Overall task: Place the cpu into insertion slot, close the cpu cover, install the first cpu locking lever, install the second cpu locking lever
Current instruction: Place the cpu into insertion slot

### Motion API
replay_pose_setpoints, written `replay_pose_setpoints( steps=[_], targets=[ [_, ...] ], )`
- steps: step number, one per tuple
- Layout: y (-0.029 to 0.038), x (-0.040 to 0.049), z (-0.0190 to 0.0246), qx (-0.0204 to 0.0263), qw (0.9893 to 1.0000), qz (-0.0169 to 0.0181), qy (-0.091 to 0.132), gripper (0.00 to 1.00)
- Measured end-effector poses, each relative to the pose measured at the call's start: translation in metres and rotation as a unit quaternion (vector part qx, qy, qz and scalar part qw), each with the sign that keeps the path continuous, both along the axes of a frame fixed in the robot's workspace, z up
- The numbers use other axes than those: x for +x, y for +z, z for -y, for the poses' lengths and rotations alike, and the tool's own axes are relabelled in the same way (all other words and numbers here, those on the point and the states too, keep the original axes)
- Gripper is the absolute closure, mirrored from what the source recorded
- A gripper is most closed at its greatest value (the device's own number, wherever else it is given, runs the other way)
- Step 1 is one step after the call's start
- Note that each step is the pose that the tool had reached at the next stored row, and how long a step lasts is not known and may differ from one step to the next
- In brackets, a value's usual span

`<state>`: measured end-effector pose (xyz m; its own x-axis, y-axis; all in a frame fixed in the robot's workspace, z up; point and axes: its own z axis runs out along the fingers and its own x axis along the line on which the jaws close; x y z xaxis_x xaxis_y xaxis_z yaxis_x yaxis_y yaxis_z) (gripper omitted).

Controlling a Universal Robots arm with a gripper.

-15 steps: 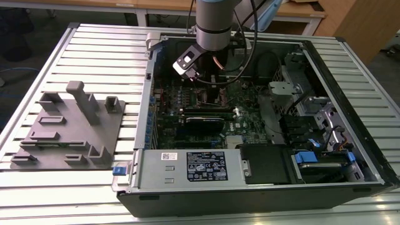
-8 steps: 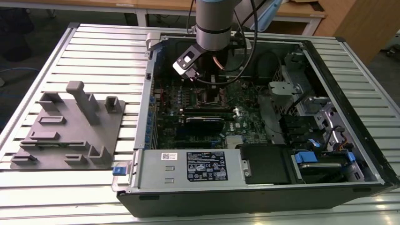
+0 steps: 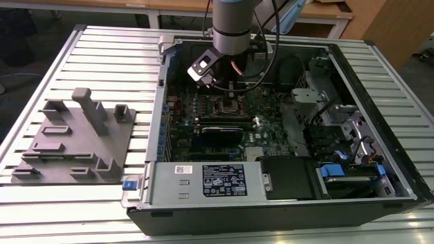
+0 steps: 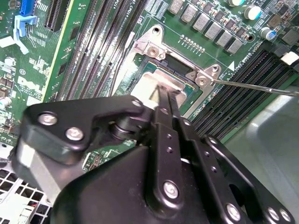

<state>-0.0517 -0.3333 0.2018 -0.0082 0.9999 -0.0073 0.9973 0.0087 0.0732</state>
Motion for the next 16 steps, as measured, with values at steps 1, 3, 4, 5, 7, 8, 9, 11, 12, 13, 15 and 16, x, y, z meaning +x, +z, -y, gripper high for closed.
replay_pose_setpoints(
  steps=[1,3,4,5,7,8,9,11,12,13,15,16],
  targets=[
    [0.0,0.0,0.0,0.0,1.0,0.0,0.0,0.88],
    [0.0,0.0,0.0,0.0,1.0,0.0,0.0,0.9],
    [0.0,0.0,0.0,0.0,1.0,0.0,0.0,0.9],
    [0.0,0.0,0.0,0.0002,1.0,-0.0004,0.0,0.9],
    [-0.0002,0.0009,0.0001,0.0,0.9999,-0.0152,0.0,0.9],
    [-0.0002,0.0013,0.0,0.0001,0.9997,-0.0234,0.0,0.9],
    [-0.0002,0.0014,0.0,0.0,0.9997,-0.0251,0.0,0.9],
    [-0.0002,0.0014,0.0,0.0,0.9997,-0.0259,0.0,0.9],
    [-0.0002,0.0014,0.0,0.0,0.9997,-0.0262,0.0,0.9],
    [-0.0002,0.0017,0.0,0.0,0.9997,-0.0263,0.0,0.9],
    [-0.0002,0.003,0.0,0.0001,0.9996,-0.0277,0.0,0.9],
    [-0.0002,0.0042,0.0,0.0001,0.9996,-0.0288,0.0,0.9]
  ],
)
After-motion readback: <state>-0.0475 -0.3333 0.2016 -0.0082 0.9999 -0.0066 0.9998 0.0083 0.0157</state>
